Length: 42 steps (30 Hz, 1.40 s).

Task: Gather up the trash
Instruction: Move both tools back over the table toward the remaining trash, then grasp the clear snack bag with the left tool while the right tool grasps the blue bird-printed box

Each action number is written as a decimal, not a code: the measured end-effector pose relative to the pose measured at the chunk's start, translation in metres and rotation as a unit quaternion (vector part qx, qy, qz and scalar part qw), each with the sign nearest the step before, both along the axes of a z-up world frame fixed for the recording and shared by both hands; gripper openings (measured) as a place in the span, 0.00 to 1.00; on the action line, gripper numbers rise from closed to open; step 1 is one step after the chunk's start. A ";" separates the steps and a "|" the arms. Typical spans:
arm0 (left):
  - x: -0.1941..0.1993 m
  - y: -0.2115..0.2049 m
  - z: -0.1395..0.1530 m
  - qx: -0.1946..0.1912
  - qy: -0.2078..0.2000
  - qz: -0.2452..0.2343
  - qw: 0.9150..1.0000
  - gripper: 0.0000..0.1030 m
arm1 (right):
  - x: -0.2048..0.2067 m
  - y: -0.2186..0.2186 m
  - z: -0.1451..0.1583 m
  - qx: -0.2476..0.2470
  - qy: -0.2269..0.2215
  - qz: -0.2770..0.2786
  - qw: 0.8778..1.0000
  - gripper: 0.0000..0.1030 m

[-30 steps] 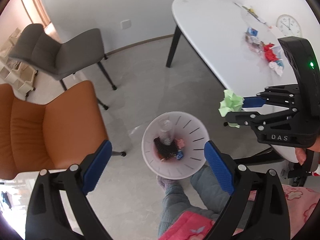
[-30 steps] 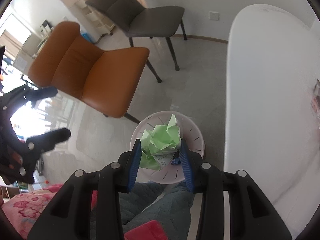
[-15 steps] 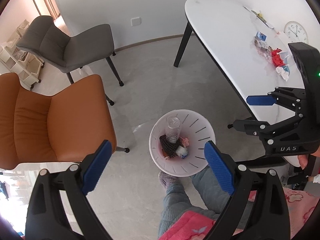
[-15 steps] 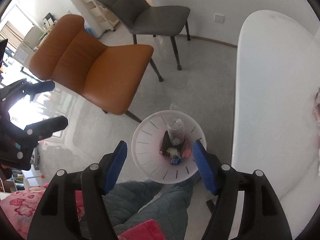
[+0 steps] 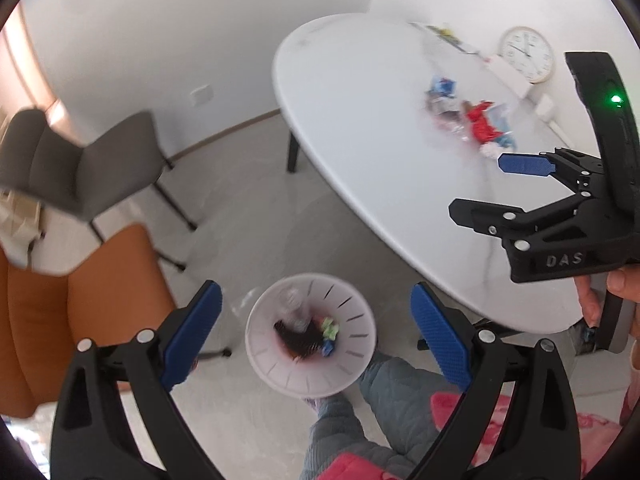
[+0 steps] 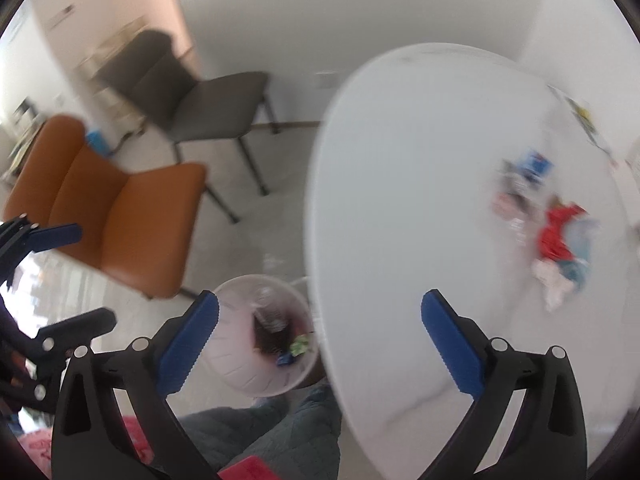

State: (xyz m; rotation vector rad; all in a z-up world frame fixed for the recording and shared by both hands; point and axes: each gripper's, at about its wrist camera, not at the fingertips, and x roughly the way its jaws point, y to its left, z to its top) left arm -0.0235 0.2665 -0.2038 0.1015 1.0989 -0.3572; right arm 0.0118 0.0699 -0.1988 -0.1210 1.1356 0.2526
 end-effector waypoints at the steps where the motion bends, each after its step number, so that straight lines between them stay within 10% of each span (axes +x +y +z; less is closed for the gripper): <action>1: 0.004 -0.010 0.005 -0.005 -0.005 -0.014 1.000 0.92 | 0.002 -0.011 0.003 0.001 -0.003 -0.014 1.000 0.98; 23: 0.148 -0.234 -0.004 -0.070 0.007 -0.063 0.996 0.92 | 0.107 -0.247 -0.004 -0.001 -0.017 -0.090 0.996 0.98; 42: 0.262 -0.368 -0.107 -0.024 0.077 -0.085 0.993 0.92 | 0.233 -0.332 -0.053 0.035 -0.009 -0.082 0.996 0.98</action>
